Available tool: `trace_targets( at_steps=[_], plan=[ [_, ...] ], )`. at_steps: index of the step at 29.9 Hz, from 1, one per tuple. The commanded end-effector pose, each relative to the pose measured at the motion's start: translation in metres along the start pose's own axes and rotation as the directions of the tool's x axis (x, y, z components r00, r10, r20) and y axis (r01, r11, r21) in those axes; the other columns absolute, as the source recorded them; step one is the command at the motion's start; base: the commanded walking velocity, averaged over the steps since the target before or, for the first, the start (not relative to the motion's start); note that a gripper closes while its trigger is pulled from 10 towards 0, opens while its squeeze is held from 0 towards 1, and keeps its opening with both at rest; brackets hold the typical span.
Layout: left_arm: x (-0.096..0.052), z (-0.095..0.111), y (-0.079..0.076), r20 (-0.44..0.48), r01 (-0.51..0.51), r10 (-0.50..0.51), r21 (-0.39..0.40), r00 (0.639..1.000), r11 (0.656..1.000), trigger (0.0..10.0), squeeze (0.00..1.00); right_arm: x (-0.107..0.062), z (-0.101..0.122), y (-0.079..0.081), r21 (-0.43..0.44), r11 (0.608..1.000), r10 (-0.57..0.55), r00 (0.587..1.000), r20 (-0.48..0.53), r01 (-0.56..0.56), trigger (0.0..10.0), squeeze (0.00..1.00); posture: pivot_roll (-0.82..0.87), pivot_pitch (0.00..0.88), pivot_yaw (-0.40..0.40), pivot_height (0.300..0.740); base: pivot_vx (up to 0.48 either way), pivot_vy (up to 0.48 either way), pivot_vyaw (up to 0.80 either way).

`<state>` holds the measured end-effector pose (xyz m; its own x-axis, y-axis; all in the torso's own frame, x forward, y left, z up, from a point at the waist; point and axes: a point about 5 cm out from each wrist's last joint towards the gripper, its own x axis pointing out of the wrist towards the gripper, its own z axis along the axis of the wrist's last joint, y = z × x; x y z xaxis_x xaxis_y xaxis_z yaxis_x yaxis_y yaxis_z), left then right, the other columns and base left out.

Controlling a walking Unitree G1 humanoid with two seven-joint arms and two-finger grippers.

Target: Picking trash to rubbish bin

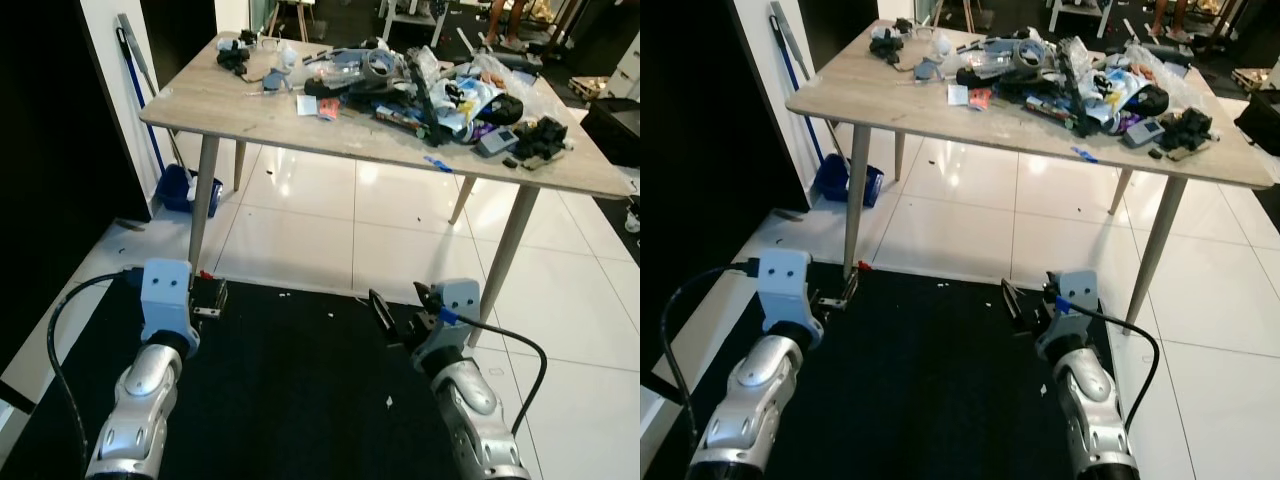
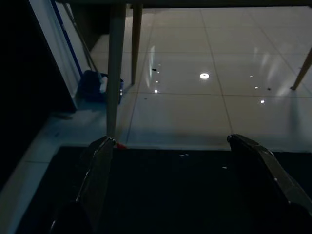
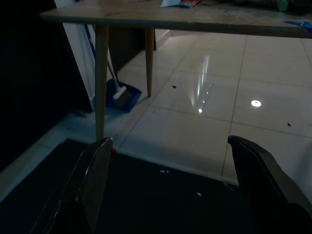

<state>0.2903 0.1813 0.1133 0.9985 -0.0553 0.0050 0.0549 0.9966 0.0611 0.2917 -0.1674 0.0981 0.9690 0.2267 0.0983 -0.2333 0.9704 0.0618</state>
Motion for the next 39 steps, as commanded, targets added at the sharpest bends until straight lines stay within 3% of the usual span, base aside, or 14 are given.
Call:
trace_targets(
  at_steps=[1,39],
  plan=[
    [-0.0017,-0.0025,-0.0019,-0.015,0.010,-0.010,0.005,1.000,1.000,10.0,0.00,-0.0029,0.0003,-0.0023,-0.015,1.000,-0.005,1.000,0.003,0.005,10.0,0.00,-0.01,0.103,-0.052,0.740,0.270,0.000,0.53],
    [-0.0031,-0.0036,-0.0010,-0.023,0.009,-0.009,0.017,1.000,1.000,10.0,0.00,-0.0045,-0.0002,0.0046,-0.028,0.999,0.042,0.999,0.006,-0.042,10.0,0.00,-0.01,0.120,-0.051,0.740,0.271,0.000,0.10]
  ],
)
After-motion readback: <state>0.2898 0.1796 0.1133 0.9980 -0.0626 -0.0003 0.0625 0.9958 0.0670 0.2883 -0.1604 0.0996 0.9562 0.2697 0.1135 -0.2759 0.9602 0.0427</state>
